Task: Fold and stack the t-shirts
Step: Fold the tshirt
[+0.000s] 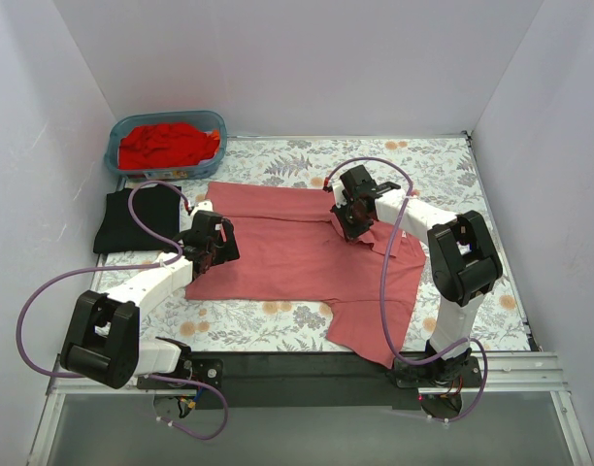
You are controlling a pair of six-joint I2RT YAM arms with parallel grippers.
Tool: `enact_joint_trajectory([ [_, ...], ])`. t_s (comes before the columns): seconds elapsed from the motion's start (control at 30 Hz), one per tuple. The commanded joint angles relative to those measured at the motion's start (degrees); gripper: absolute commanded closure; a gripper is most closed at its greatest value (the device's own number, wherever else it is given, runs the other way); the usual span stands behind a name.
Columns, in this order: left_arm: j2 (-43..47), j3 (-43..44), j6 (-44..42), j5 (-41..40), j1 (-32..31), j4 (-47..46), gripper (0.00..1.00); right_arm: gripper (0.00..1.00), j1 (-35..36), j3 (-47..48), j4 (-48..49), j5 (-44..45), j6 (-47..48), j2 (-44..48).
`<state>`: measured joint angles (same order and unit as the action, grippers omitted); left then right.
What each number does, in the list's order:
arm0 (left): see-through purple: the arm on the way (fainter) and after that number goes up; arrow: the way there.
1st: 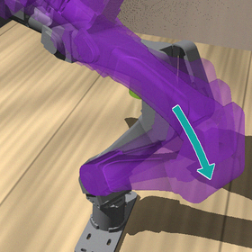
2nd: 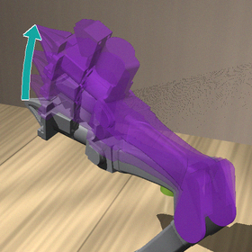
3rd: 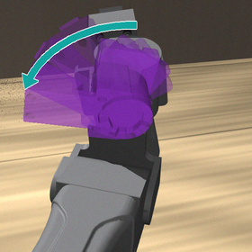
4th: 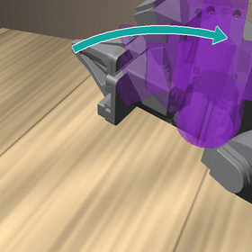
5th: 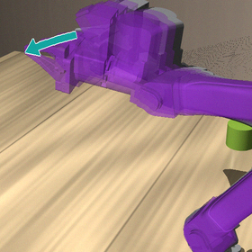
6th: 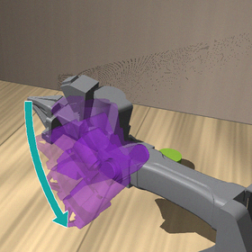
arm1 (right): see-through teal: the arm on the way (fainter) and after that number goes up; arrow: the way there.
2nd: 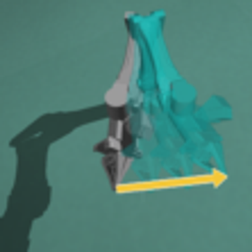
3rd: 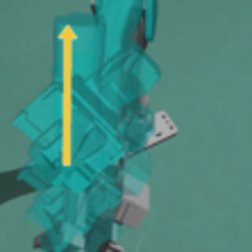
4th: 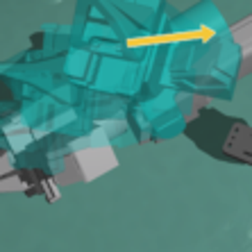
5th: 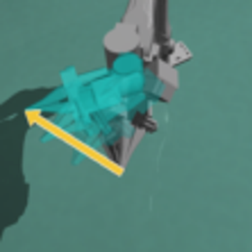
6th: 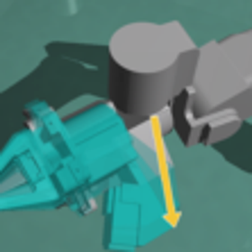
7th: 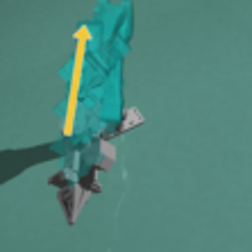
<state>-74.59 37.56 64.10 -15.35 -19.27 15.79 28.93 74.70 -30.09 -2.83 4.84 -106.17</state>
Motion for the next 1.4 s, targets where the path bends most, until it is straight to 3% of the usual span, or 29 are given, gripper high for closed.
enact_joint_trajectory([
  [0.0,0.1,0.8,-0.6,0.0,-0.3,-0.9,0.27,0.94,0.1,0.6,-0.6,-2.4,-0.4,0.5],
  [0.6,0.0,0.9,-0.8,0.1,-0.5,-0.8,0.28,0.87,0.1,3.3,-1.6,-9.6,-12.6,-3.0],
  [0.77,0.6,0.8,-0.3,1.5,-0.7,-0.8,0.27,0.74,0.1,5.0,-1.8,-11.9,-15.2,-3.3],
  [0.9,1.6,2.9,1.2,6.1,-1.6,0.6,0.27,0.62,-0.8,4.9,-1.8,-11.8,-15.6,1.6],
  [1.1,-0.5,12.0,7.8,15.1,-5.2,2.3,0.27,0.59,-12.3,-5.3,1.2,-12.7,-18.7,14.6],
  [1.37,-13.9,23.2,15.2,22.5,-14.9,-1.3,0.30,0.66,-30.7,-23.9,10.9,-20.7,-24.3,25.7],
])
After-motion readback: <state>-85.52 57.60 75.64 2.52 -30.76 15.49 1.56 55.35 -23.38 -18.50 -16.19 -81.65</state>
